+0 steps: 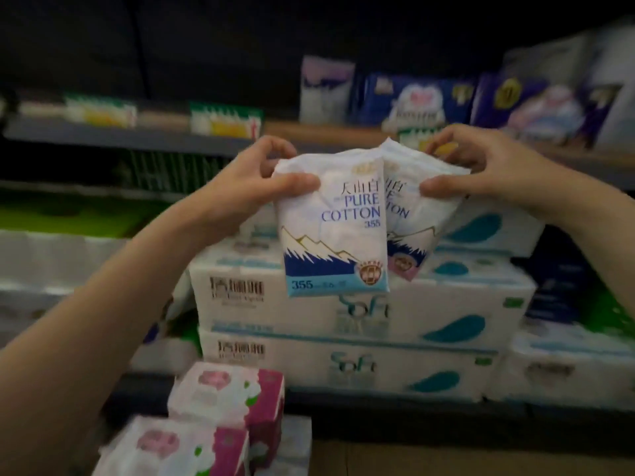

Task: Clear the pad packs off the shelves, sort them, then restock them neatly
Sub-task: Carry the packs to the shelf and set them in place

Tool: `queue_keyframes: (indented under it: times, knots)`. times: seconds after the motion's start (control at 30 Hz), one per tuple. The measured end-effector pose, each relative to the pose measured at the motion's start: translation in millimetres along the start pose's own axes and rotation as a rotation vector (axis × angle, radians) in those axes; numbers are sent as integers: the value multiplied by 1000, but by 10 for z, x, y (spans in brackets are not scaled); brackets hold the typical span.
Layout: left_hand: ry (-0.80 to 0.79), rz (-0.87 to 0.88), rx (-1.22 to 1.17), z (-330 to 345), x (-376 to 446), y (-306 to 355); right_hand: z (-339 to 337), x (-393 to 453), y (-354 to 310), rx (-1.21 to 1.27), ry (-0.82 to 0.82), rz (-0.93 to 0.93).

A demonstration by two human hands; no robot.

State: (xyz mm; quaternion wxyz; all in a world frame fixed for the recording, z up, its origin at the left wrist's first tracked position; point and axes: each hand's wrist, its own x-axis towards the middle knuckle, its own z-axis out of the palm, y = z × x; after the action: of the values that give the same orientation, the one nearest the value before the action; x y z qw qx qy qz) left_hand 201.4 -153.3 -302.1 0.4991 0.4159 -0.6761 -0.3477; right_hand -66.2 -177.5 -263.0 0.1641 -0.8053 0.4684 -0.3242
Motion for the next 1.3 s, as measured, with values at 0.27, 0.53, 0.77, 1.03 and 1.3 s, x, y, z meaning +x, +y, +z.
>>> queue_keyframes:
  times: [0.27,0.53,0.77,1.03,1.3]
  knots:
    - [384,262,18,-961,359,759,-369,938,-864,111,376,-321]
    - [429,270,154,-1342,860,727,62,2067,-612,-587,122,-195]
    - [277,182,246,-1124,1353,624,182,2229,-362,-734,219,-69]
    - [7,126,636,-664,1993,522,-120,1950,90,-598,261,91]
    - [-35,104,1048,-270,2243,340,-117,2195,164,-731,193,120]
